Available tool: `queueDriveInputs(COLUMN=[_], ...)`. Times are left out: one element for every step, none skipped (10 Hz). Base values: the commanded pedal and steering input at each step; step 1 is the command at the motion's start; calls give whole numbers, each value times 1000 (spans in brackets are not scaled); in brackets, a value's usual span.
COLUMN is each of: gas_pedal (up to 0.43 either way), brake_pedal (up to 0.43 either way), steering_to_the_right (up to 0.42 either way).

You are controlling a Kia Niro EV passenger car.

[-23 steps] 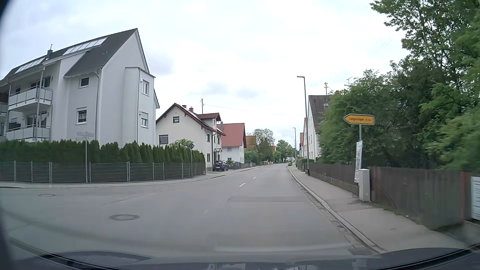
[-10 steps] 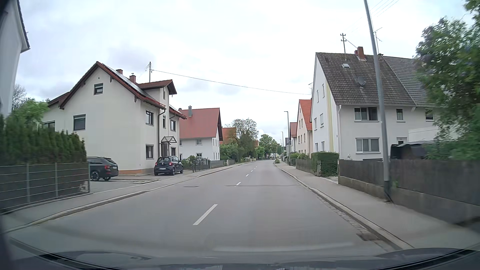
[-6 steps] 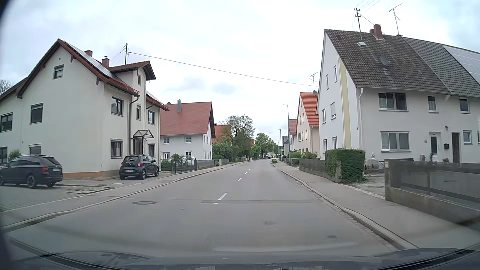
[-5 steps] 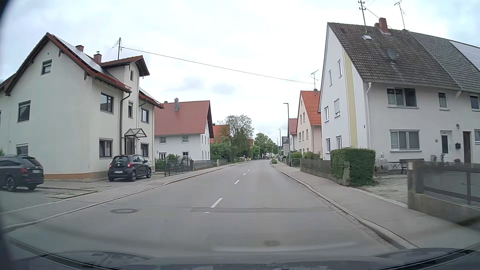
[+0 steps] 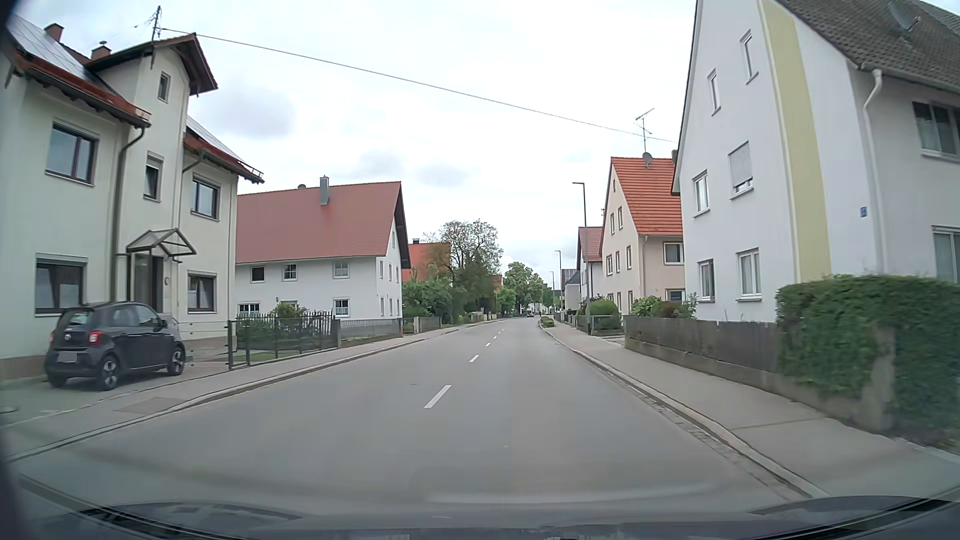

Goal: Follow the waypoints while adhering to traffic rules and regulations

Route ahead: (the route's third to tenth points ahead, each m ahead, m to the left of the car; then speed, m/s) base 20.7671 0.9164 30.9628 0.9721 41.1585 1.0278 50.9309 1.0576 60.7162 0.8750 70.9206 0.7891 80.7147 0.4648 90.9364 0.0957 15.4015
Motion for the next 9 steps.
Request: queueDriveInputs(gas_pedal=[177, 177, 177, 177, 177, 177, 177, 177, 177], brake_pedal=[12, 6, 6, 12, 6, 6, 12, 12, 6], steering_to_the_right=[4, 4, 4, 4, 4, 2, 0, 0, -1])
